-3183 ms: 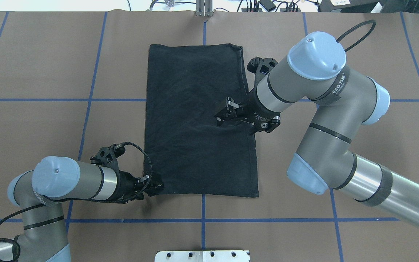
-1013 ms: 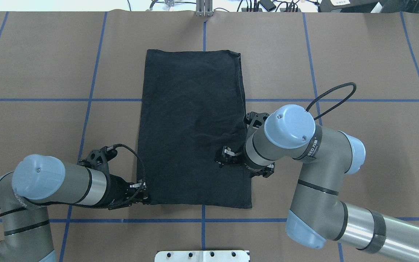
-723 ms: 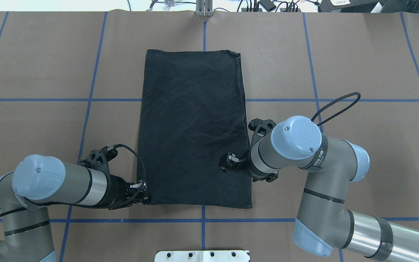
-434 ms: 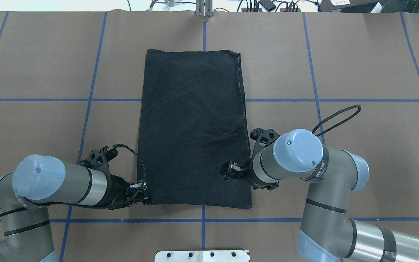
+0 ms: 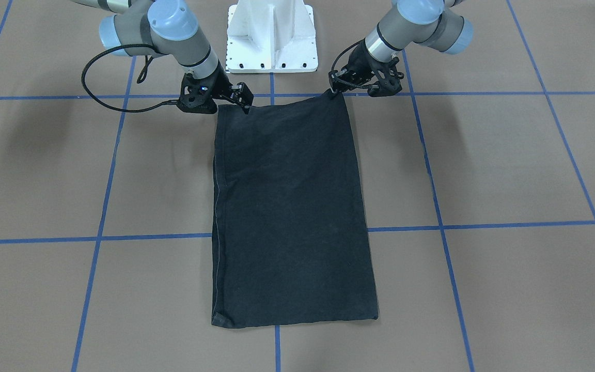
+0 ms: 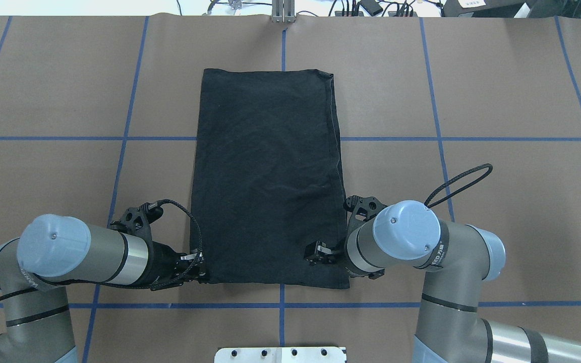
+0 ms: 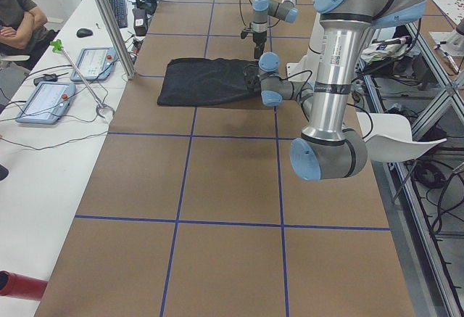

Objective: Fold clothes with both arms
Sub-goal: 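Move the right gripper to the bundle's other near corner, then grasp both near corners of the black shirt with both grippers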

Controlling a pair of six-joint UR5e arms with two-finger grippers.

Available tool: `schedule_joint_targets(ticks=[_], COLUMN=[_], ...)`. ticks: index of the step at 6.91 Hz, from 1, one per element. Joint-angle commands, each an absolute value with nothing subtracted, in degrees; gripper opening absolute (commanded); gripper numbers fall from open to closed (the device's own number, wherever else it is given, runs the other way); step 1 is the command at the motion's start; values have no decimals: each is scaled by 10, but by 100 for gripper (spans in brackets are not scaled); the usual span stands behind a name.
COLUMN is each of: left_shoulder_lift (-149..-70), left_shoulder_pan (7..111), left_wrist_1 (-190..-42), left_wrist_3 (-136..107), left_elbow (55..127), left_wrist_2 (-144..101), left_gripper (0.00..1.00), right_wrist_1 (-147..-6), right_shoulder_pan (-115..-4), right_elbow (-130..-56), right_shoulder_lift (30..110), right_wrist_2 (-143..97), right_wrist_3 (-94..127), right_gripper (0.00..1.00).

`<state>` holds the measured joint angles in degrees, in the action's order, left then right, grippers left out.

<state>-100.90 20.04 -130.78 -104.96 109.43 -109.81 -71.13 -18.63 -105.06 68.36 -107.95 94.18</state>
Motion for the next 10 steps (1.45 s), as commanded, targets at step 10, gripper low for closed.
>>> schedule_joint_targets(ticks=[10], left_shoulder_lift=[-1011], left_shoulder_pan=[199], left_wrist_1=[-1308], left_wrist_3=[-1056], left_elbow=[1092], left_wrist_2=[-1095], left_gripper=[0], right_wrist_1=[-718], right_shoulder_pan=[-181], right_elbow=[-1029], right_shoulder_lift=[679], right_wrist_2=[-1078], right_wrist_3=[943], right_gripper=[82])
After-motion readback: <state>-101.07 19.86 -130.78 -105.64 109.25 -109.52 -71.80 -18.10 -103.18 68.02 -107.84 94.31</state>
